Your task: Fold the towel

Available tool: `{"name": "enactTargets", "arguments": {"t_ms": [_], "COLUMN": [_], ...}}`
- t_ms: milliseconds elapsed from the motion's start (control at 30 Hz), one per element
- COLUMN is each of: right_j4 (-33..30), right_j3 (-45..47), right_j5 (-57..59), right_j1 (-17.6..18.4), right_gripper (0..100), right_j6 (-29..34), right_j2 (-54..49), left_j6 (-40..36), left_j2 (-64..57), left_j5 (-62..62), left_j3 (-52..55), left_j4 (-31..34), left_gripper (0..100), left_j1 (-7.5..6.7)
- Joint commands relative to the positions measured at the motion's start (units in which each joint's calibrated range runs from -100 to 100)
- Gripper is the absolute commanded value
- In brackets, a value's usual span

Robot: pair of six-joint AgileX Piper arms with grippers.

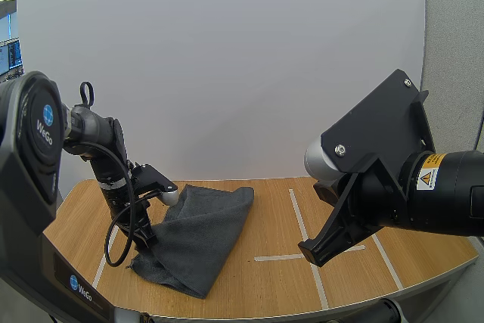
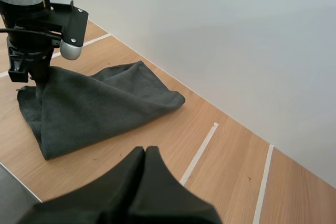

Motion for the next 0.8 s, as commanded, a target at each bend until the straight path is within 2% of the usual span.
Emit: {"name": "enactTargets", "arguments": {"t_ms": [0,567,600,667,700,733,767], "right_j4": [-0.43,-0.57,-0.66,-0.66,-0.66,-0.66,-0.66], "right_j3": [-0.10,-0.10,-0.10,-0.10,-0.10,-0.10,-0.10], "right_j5": [0.00,0.00,0.00,0.00,0.00,0.00,0.00], "right_j1": [0.14,0.14,0.14,0.14,0.14,0.14,0.14], "right_gripper": [0,0,0,0,0,0,0], "right_j6": [0.07,0.07,0.07,0.07,0.07,0.07,0.07], "right_j2": [-0.43,-0.43,-0.43,-0.43,-0.43,-0.43,-0.43], "left_j6": [-0.95,-2.04,-2.13,-2.45,-2.55,-2.76,-2.78], "left_j2": [1.73,6.74,6.74,6.74,6.74,6.74,6.74], "left_j5": [-4.17,-2.40,-2.40,-2.19,-1.85,-1.14,-0.47], "left_j3": [0.50,0.76,0.76,0.76,0.76,0.76,0.76], "left_j4": [2.15,2.22,2.22,2.22,2.22,2.22,2.22], "left_gripper": [0,0,4,18,31,52,64], "left_j1": [0.09,0.17,0.17,0.17,0.17,0.17,0.17]}}
